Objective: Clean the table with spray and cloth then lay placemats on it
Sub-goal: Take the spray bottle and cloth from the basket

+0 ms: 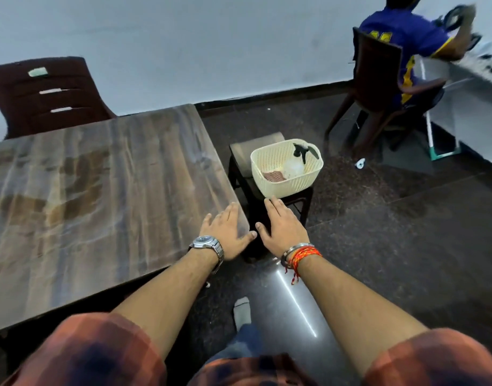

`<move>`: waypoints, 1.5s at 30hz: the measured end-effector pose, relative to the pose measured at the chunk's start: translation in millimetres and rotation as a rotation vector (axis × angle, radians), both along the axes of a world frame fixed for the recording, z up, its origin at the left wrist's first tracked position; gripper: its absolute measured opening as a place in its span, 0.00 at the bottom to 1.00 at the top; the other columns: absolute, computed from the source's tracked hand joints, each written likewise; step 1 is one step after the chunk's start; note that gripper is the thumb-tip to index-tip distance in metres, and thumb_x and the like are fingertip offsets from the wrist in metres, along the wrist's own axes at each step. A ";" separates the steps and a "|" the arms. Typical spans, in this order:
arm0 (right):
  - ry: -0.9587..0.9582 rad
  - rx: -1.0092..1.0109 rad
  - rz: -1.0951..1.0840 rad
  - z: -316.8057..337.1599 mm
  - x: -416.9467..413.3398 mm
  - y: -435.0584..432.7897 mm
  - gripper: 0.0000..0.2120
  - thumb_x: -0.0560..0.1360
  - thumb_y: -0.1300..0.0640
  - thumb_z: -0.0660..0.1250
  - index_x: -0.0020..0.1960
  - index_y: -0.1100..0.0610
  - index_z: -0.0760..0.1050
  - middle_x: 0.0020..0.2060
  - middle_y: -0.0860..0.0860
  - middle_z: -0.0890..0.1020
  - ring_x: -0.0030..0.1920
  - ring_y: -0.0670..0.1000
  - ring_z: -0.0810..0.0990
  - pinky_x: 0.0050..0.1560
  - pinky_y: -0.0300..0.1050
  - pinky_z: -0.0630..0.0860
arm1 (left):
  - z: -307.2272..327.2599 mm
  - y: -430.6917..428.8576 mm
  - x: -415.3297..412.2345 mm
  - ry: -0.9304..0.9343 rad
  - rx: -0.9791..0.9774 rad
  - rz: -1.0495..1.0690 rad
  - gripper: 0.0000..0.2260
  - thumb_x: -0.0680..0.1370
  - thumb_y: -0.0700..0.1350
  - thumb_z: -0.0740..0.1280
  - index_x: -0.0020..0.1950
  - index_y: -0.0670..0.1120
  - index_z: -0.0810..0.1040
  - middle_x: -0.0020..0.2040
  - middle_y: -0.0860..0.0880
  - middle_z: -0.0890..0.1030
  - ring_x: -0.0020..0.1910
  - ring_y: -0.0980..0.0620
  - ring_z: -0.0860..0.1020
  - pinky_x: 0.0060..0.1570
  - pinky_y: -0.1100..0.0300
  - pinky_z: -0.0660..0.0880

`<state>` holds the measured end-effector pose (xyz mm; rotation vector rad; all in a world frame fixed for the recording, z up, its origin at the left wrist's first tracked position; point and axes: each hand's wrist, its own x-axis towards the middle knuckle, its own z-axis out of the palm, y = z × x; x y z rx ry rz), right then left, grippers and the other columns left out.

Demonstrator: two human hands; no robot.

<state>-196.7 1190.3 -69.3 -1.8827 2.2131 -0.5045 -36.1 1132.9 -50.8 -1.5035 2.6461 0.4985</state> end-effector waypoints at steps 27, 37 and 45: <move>0.141 0.311 0.125 -57.5 -282.4 -314.8 0.33 0.76 0.49 0.62 0.75 0.60 0.56 0.76 0.57 0.57 0.76 0.59 0.54 0.74 0.55 0.55 | -62.7 -258.3 -270.4 -0.082 0.242 0.194 0.42 0.77 0.63 0.60 0.80 0.45 0.42 0.81 0.49 0.47 0.78 0.50 0.53 0.76 0.45 0.47; -0.024 0.466 -0.043 -78.5 -312.1 -347.8 0.15 0.76 0.62 0.60 0.62 0.61 0.69 0.54 0.61 0.79 0.55 0.62 0.78 0.50 0.50 0.74 | -64.6 -273.2 -291.8 -0.017 0.375 0.352 0.44 0.75 0.60 0.65 0.80 0.45 0.42 0.81 0.49 0.49 0.77 0.47 0.59 0.75 0.47 0.54; 0.142 0.434 0.329 -54.7 -308.3 -378.9 0.15 0.73 0.61 0.64 0.60 0.57 0.74 0.51 0.59 0.82 0.53 0.61 0.79 0.52 0.50 0.76 | -52.9 -294.1 -304.4 0.138 0.430 0.375 0.49 0.72 0.55 0.72 0.80 0.46 0.40 0.80 0.48 0.51 0.71 0.43 0.69 0.69 0.52 0.67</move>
